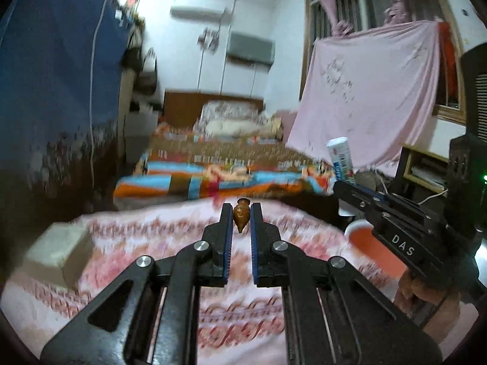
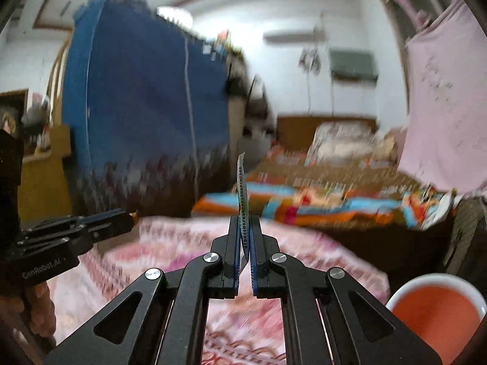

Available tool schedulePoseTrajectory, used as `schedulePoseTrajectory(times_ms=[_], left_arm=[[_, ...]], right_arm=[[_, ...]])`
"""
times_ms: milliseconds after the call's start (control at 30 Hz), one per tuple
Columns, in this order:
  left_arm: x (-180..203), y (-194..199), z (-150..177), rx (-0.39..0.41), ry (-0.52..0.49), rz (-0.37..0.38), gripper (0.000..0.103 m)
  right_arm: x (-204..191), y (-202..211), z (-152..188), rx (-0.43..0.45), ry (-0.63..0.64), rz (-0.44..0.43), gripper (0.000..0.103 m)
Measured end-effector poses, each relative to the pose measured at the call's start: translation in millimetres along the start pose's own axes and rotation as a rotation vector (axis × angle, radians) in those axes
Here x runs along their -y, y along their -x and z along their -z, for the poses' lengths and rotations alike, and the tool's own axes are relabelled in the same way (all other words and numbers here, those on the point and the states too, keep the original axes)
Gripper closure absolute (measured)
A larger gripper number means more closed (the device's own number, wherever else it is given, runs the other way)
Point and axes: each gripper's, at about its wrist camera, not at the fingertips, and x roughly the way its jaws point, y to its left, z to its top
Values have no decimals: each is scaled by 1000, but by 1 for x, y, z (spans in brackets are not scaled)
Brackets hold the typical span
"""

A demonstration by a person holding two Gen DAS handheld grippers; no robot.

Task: Collect trash
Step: 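Carry the brown bit and white tube over the orange bucket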

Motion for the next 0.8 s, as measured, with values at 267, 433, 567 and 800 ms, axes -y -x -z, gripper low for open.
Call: schedulePoseTrajectory(times_ms=[267,433,567,800], left_arm=[[52,2,-21,140,-115,79,103],[81,-4,-24,143,-156,163,103],[104,-12,-19,123,-181,229,103],[134,-24,-14,92,-205,319,103]], right_arm=[[28,40,-18,184,6,139,100],[49,55,-19,200,-9,224,100],[72,58,-15,181,-42,292,100],[106,78,-7,160,-102,389,100]])
